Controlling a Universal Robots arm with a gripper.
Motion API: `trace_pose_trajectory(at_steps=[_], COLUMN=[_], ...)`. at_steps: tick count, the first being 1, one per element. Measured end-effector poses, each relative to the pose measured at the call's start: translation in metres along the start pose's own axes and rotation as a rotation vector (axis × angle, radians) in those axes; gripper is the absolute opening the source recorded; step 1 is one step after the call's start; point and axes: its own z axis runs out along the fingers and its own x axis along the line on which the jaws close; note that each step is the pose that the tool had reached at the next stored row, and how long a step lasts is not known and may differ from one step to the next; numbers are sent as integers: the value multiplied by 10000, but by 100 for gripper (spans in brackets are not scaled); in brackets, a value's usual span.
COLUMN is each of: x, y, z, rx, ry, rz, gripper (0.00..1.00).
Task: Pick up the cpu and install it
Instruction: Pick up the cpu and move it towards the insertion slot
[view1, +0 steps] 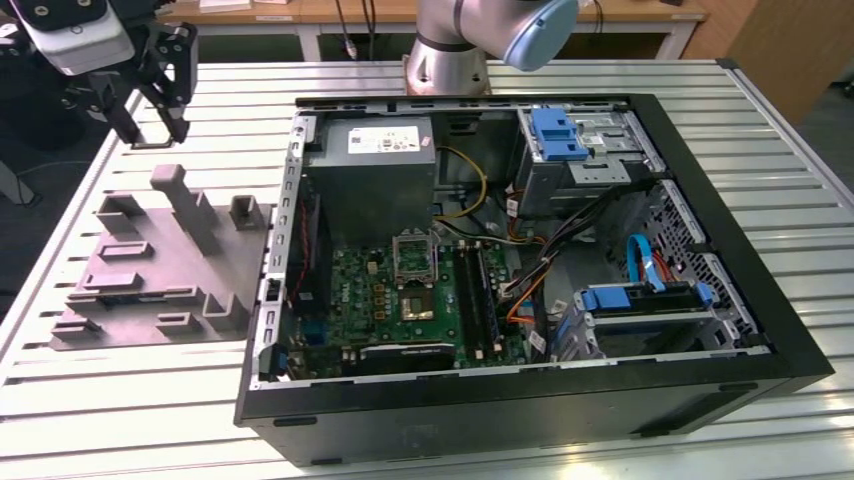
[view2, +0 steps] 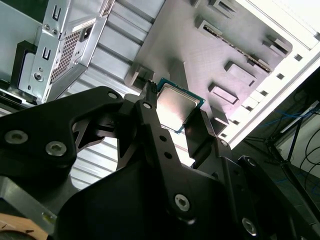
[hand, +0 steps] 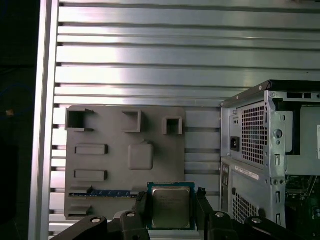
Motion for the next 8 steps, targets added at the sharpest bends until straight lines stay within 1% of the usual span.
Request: trace_pose_trajectory(at_steps=[8], x=[-20], y=[0], z=[0], rx=[0], ry=[1], rz=[-1], gripper=[47])
